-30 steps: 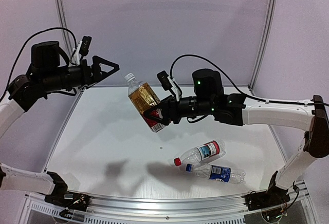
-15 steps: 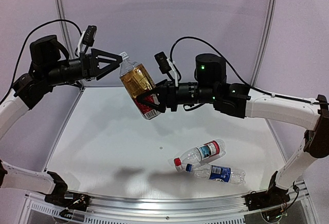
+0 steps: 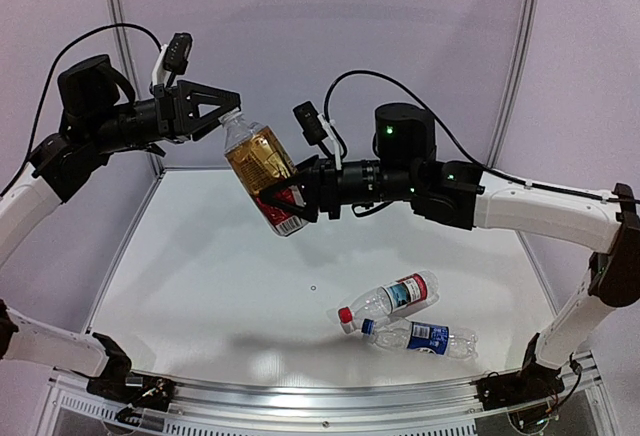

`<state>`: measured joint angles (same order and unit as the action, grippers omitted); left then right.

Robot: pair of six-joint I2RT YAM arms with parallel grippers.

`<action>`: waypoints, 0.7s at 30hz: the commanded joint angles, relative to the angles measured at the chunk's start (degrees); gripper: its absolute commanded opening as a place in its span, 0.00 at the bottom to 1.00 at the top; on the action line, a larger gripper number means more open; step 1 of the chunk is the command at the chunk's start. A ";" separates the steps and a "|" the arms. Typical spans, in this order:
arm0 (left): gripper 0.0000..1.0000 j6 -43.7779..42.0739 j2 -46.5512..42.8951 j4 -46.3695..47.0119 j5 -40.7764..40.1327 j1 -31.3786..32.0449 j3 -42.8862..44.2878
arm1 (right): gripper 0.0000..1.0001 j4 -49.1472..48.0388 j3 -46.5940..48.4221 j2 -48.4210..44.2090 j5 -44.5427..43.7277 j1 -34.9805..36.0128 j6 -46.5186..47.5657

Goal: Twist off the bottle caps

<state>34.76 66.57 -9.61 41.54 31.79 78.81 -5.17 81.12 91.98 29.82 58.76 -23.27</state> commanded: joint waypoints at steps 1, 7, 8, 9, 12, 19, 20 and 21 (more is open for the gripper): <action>0.51 -0.47 0.06 -0.01 1.96 -0.24 0.13 | 0.43 1.12 2.26 1.02 0.93 0.48 0.49; 0.28 -0.92 -0.55 -0.97 1.08 -0.24 0.08 | 0.41 1.56 3.32 1.87 1.20 0.48 0.50; 0.21 -0.92 -0.68 -1.25 0.66 -0.24 -0.01 | 0.41 1.57 3.38 1.99 1.20 0.48 0.48; 0.16 -1.01 -0.77 -1.61 0.25 -0.24 -0.21 | 0.41 1.57 3.49 2.09 1.20 0.48 0.42; 0.11 -0.97 -1.32 -2.80 -1.43 -0.24 -1.15 | 0.41 1.65 3.91 2.57 1.12 0.48 0.42; 0.12 3.97 -0.62 -14.93 -13.82 0.27 0.90 | 0.39 4.79 4.87 3.40 -15.53 0.93 3.98; 0.12 5.77 -0.11 -18.52 -17.15 0.40 2.52 | 0.38 5.85 5.16 3.63 -18.91 1.26 5.60; 0.13 6.92 0.72 -22.98 -20.83 0.94 4.64 | 0.38 6.91 5.61 4.07 -21.60 1.54 7.64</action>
<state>35.88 65.45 -17.02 33.15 31.70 78.78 -1.65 83.90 94.04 23.99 59.61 -21.21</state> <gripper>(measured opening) 0.300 0.618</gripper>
